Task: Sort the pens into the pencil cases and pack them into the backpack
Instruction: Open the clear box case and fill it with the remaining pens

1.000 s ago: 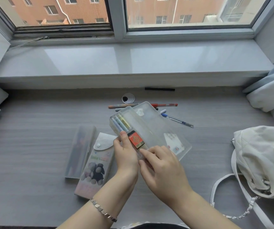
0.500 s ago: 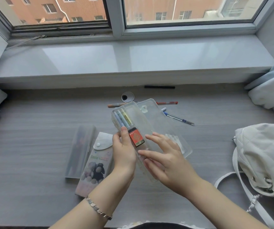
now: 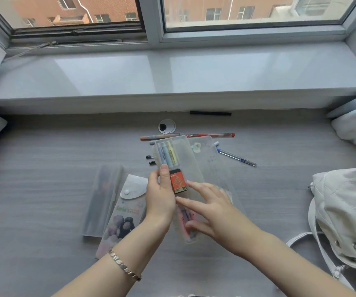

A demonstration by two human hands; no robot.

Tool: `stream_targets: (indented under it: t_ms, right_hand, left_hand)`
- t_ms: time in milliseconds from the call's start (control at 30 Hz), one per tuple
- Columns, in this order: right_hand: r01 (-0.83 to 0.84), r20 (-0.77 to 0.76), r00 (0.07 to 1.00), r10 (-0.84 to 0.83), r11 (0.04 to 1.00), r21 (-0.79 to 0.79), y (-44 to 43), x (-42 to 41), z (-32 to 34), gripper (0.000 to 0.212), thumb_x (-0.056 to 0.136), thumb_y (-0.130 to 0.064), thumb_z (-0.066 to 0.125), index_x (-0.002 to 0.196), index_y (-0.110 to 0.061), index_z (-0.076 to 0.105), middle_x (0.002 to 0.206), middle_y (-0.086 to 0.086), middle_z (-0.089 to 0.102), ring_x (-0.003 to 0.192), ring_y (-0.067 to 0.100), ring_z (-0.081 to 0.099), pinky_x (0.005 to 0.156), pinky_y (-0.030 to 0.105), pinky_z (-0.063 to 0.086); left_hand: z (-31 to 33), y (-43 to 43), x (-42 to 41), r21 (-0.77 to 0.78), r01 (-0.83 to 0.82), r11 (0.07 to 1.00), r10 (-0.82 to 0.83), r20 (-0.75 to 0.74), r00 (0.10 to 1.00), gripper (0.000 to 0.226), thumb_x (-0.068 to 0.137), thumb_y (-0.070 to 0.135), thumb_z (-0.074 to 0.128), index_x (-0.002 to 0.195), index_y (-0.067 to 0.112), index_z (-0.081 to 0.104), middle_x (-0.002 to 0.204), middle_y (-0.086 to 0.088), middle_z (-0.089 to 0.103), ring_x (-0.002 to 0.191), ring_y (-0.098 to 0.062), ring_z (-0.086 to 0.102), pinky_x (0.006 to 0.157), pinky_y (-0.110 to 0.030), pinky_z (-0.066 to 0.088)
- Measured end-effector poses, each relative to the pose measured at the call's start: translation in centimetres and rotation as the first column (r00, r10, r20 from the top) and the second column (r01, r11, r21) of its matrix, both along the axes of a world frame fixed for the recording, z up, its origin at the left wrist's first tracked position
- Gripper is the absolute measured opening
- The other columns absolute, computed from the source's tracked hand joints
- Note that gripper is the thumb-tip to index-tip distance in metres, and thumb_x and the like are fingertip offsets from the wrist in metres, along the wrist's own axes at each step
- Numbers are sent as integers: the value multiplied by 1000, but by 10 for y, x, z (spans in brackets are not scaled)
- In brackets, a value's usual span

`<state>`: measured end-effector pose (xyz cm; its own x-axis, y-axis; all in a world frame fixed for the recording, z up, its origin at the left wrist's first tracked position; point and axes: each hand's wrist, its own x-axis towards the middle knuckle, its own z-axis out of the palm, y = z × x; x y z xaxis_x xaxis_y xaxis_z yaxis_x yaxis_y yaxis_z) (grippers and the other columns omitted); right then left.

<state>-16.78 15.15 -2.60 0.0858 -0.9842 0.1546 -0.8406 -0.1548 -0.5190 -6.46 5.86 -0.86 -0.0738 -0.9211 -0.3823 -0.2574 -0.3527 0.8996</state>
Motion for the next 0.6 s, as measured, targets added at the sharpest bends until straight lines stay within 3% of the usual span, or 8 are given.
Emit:
stream_targets:
  t_ms: [67, 133, 167, 233, 300, 367, 467, 600]
  right_hand:
    - [10, 252, 968, -18, 999, 32, -14, -11, 6, 38, 80, -41, 51, 107, -19, 66, 114, 8, 62, 105, 12, 47, 88, 17, 41]
    - [199, 377, 906, -194, 980, 28, -36, -34, 2, 24, 83, -27, 57, 94, -10, 70, 95, 7, 67, 88, 12, 57, 77, 12, 41]
    - [335, 326, 888, -325, 942, 25, -47, -48, -5, 17, 83, -17, 59, 93, -8, 70, 92, 9, 66, 85, 17, 60, 74, 15, 41]
    - [513, 86, 846, -527, 846, 144, -68, -76, -23, 26, 84, -2, 55, 109, -6, 63, 104, 15, 62, 100, 30, 56, 84, 29, 41]
    - [593, -237, 805, -544, 724, 351, -80, -97, -41, 38, 87, -4, 48, 125, -8, 48, 120, 17, 52, 115, 35, 45, 92, 40, 37]
    - [618, -415, 782, -465, 665, 420, -86, -109, -52, 36, 88, -5, 42, 124, -8, 44, 123, 17, 47, 115, 34, 42, 92, 39, 37]
    - [578, -392, 813, -429, 675, 458, -97, -112, -54, 30, 87, -4, 41, 117, -5, 45, 122, 18, 48, 112, 35, 45, 91, 40, 39]
    - [588, -192, 792, -579, 642, 491, -116, -98, -46, 34, 88, -2, 43, 120, 4, 36, 124, 26, 42, 106, 43, 51, 82, 40, 41]
  left_hand:
    - [-2, -5, -1, 0, 17, 1000, -17, 32, 999, 37, 97, 38, 34, 101, 6, 53, 73, 5, 57, 67, -8, 53, 46, -3, 38]
    - [-5, -13, 0, 5, 9, 1000, -10, 68, 998, 35, 98, 37, 32, 102, 9, 53, 74, 8, 55, 67, -2, 50, 47, 1, 37]
    - [-5, -16, 1, 15, 1, 1000, -3, 77, 997, 34, 99, 36, 30, 103, 10, 52, 75, 9, 54, 68, 1, 48, 47, 2, 36]
    - [-9, -25, 4, 25, -22, 999, 20, 78, 997, 32, 99, 35, 30, 101, 11, 51, 76, 10, 53, 69, 1, 48, 47, 2, 36]
    - [-12, -32, 9, 29, -45, 999, 43, 69, 997, 32, 99, 35, 30, 100, 11, 51, 77, 9, 55, 70, 0, 49, 49, -1, 37]
    - [-13, -36, 14, 32, -48, 998, 46, 64, 997, 31, 99, 35, 30, 101, 14, 53, 80, 10, 57, 73, 1, 51, 58, -10, 39]
    - [-14, -39, 21, 35, -57, 998, 55, 50, 997, 32, 99, 35, 31, 102, 14, 54, 83, 8, 59, 76, -2, 54, 62, -16, 38]
    - [-13, -39, 29, 53, -68, 996, 67, 25, 997, 32, 99, 36, 30, 87, 23, 56, 84, 7, 60, 78, -6, 56, 64, -18, 40]
